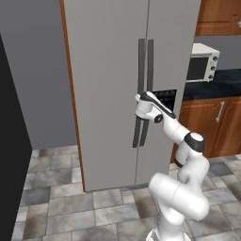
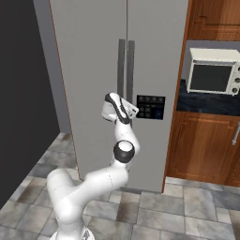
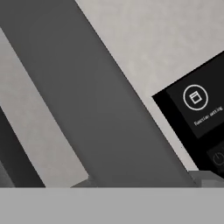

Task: Pick up the frozen steak from the freezer, place it on any shelf in the fridge, and close the fridge and freezer doors when done.

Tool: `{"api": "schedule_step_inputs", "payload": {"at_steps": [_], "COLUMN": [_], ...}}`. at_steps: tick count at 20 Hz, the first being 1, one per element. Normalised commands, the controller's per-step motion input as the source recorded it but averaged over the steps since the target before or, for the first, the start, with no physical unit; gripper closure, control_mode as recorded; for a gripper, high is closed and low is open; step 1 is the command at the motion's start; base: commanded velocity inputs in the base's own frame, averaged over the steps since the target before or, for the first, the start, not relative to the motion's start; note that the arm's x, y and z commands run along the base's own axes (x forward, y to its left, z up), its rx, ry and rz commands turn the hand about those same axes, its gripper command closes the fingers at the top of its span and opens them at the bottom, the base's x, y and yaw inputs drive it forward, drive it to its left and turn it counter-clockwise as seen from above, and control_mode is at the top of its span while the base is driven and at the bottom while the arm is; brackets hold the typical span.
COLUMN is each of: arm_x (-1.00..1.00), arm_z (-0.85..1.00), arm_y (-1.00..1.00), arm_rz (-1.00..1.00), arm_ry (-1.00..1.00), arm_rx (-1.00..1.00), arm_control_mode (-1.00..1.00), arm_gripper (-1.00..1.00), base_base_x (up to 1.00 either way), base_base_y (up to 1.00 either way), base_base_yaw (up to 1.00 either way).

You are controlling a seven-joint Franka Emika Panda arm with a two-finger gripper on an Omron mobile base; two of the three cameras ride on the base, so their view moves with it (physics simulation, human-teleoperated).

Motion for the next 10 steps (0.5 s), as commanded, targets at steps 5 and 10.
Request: {"api": "schedule_step_inputs", "payload": {"at_steps": [5, 10], "arm_x": [0.02, -0.50], "arm_z": [0.00, 0.00], "arm_y": [0.53, 0.14], "arm_rz": [0.29, 0.22], "arm_ry": [0.00, -0.06], "arm_rx": [-0.10, -0.18], "arm_control_mode": [-1.00, -1.00], "arm_gripper": [-1.00, -1.00], "base_base_x": [0.00, 0.00], "base_base_y": [0.00, 0.00], "base_base_yaw": [0.00, 0.00]}}
